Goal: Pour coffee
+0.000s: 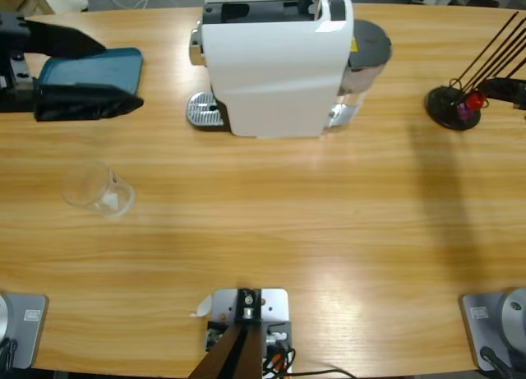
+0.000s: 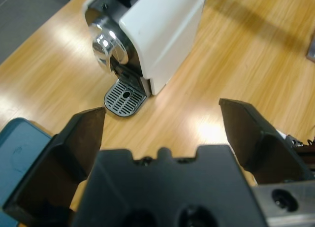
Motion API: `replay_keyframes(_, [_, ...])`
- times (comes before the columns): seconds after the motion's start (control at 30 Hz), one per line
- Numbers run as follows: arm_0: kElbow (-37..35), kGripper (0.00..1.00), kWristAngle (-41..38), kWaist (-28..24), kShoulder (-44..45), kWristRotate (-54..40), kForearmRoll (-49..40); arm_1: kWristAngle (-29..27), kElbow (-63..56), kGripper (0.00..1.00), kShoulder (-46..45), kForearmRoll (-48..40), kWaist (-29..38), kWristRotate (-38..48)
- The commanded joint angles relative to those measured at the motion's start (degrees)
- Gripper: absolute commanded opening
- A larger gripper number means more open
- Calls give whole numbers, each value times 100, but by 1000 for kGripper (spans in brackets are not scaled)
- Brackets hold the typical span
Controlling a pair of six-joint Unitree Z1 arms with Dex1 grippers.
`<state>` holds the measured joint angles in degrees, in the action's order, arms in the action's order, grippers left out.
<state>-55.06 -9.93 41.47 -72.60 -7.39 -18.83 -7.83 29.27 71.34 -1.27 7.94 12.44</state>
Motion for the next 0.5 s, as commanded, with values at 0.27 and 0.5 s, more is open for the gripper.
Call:
replay_keyframes(0.27, [238,996,97,36,-41,-8,-86,-194,-356,812,973,-803,-365,0])
replay_keyframes(0.5, [252,996,97,35,-79,18,-79,-115,-343,637,1022,-840,-519,-67])
